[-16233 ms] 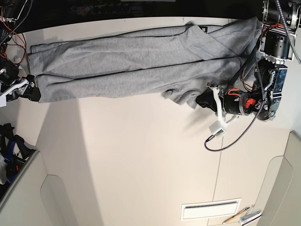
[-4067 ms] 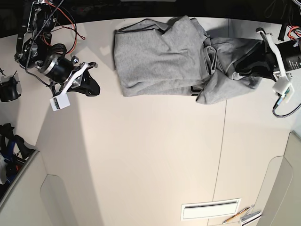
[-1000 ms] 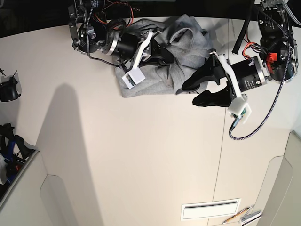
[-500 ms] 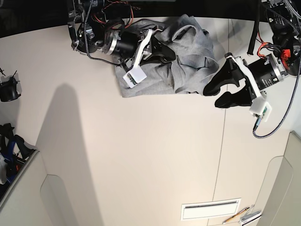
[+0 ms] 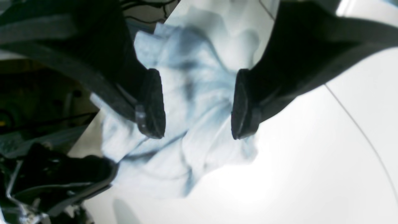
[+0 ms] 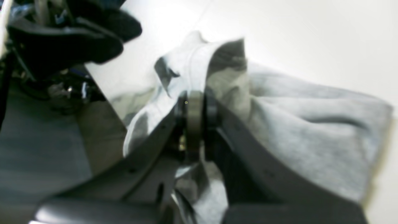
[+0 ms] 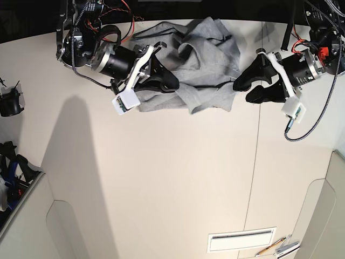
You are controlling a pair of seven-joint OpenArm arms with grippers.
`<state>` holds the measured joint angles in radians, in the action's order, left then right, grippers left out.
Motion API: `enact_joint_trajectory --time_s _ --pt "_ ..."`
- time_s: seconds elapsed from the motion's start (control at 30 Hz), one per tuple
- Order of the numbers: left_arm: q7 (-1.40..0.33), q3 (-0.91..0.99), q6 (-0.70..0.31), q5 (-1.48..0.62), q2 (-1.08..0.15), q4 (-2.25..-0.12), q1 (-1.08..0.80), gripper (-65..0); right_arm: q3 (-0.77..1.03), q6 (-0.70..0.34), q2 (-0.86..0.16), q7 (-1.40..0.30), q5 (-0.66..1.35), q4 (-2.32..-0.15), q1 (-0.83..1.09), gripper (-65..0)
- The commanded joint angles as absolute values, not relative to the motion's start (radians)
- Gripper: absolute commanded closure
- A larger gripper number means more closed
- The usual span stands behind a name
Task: Fold the T-shirt properly
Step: 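Grasp the folded bundle with both grippers and press it together, then release the left gripper and push the bundle with the right gripper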
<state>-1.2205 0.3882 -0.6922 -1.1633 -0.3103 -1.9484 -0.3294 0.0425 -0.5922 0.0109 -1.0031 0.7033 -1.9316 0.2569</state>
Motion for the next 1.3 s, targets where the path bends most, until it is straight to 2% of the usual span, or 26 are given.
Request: enact_joint_trajectory --time_s 0.0,0.17,0.43,0.73,0.83,0.9,0.93,1.0,1.03,1.27 --pt "-1.202 0.393 -0.698 -1.19 -0.319 -1.945 -0.324 -37.4 0.051 -0.603 0.011 -0.993 0.733 -1.95 0.253 0.0" --pt "-1.201 0.393 -0.698 -1.19 -0.319 -1.869 -0.324 -37.4 0.098 -0.602 0.008 -0.996 0.735 -1.951 0.253 0.0" --pt "-1.201 0.393 -0.698 -1.19 -0.319 -1.845 -0.324 -37.4 0.223 -0.602 -0.094 -0.997 0.846 -1.951 0.253 0.0" --pt "-1.227 0.329 -0.698 -1.267 -0.31 -1.845 -0.356 -37.1 0.294 -0.602 -0.1 -0.995 0.799 -1.948 0.253 0.0" --pt "-1.227 0.226 -0.698 -1.251 -0.311 -1.845 -0.372 -30.0 0.294 -0.602 -0.1 -0.995 0.781 -1.946 0.253 0.0" --pt "-1.216 0.16 -0.698 -1.222 -0.311 -1.845 -0.371 -29.3 0.294 -0.602 -0.1 -0.993 0.785 -1.946 0.25 0.0" --pt "-1.194 0.138 -0.698 -1.203 -0.311 -1.845 -0.371 -29.3 0.294 -0.6 -0.1 -0.992 0.786 -1.947 0.25 -3.2" --pt "-1.155 0.117 -0.698 -1.164 -0.311 -1.845 -0.371 -29.4 0.294 -0.598 -0.1 -0.991 0.795 -1.947 0.25 -17.3" --pt "-1.147 0.116 -0.698 -1.153 -0.31 -1.845 -0.371 -29.4 0.294 -0.598 -0.1 -0.992 0.802 -1.95 0.25 -21.4" --pt "-1.145 0.118 -0.698 -1.134 -0.311 -1.845 -0.371 -29.4 0.293 -0.599 -0.099 -0.992 0.841 -2.066 0.25 -22.7"
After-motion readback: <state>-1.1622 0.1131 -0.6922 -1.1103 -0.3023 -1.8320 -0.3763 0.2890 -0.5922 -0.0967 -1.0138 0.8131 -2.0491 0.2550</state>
